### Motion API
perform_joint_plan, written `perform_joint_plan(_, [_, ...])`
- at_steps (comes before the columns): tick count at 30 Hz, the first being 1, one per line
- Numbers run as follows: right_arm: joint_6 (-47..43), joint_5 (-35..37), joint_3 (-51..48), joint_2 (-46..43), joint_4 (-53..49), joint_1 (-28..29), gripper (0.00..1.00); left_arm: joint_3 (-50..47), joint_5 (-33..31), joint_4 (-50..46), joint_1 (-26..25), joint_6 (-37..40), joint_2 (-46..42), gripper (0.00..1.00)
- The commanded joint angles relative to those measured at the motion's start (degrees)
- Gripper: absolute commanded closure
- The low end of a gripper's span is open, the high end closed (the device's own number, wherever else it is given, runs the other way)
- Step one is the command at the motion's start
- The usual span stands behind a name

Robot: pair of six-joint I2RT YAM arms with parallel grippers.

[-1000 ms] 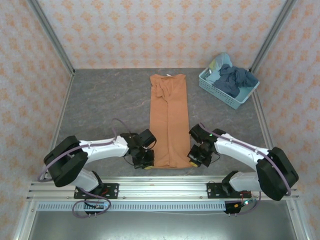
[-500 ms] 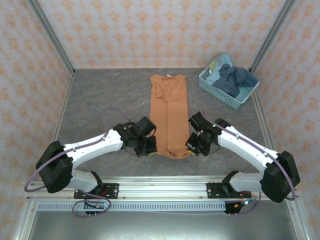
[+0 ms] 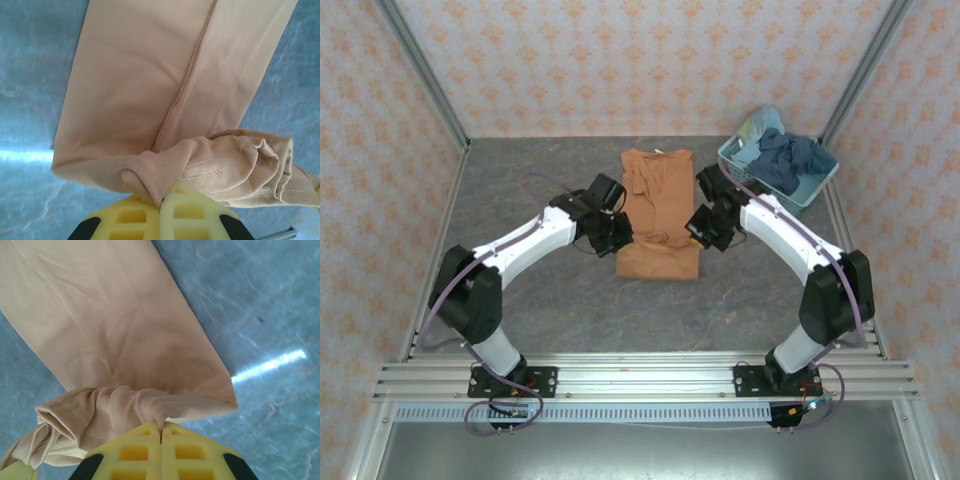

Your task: Fold and stack the t-shirts

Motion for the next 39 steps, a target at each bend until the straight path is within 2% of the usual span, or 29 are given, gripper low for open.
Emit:
perform_joint_plan(1, [-2.8,2.6,5.7,5.1,-0.6,-1.2,1.00,6.0,-0.1,-1.4,2.5,3.1,4.1,1.00])
perform_joint_plan(14, [-3.3,2.2,20.1,24.0,3.0,-5.5,1.00,22.6,1.6,-2.3,8.5,6.3,22.2,0.99])
perform_joint_plan(15, [-3.9,1.7,21.6,25.5,3.1,-5.6,0.96,24.0,1.8,-2.7,8.7,6.6,23.8,0.91])
perform_joint_plan(16, [-4.4,1.5,22.9,26.6,2.9,-5.8,0.85,25.5,1.9,-3.3,8.9,6.8,25.1,0.79])
perform_joint_plan(17, [-5.1,1.5,24.6,27.6,2.4,-5.9,0.69,27.0,1.3,-4.4,9.1,7.0,26.1,0.61])
perform_joint_plan(18, [-5.7,2.3,26.2,28.2,0.8,-6.0,0.58,28.1,0.0,-5.5,9.1,7.4,26.3,0.47])
perform_joint_plan(20, [-6.8,4.5,27.8,27.9,-1.9,-6.3,0.48,27.1,-1.9,-4.7,9.2,7.7,24.1,0.38])
perform_joint_plan(22, [-7.2,5.3,25.9,25.4,-2.2,-6.4,0.47,22.8,-3.1,-1.8,9.2,7.2,19.5,0.37])
perform_joint_plan(25, [-6.1,4.5,16.8,18.3,1.3,-6.0,0.46,14.4,-4.0,-1.0,9.1,6.2,11.9,0.37])
perform_joint_plan(30, [-2.7,-0.4,-1.7,7.4,9.2,-4.0,0.45,-6.1,2.1,7.4,8.0,-2.9,2.6,0.41])
perform_joint_plan(33, [0.4,-3.5,-9.9,4.2,13.6,-2.5,0.45,-14.1,4.1,14.8,6.7,-9.1,0.5,0.40])
perform_joint_plan(39, [6.8,-7.7,-19.3,3.7,22.5,-2.3,0.45,-18.2,5.4,25.0,5.0,-17.7,3.7,0.40])
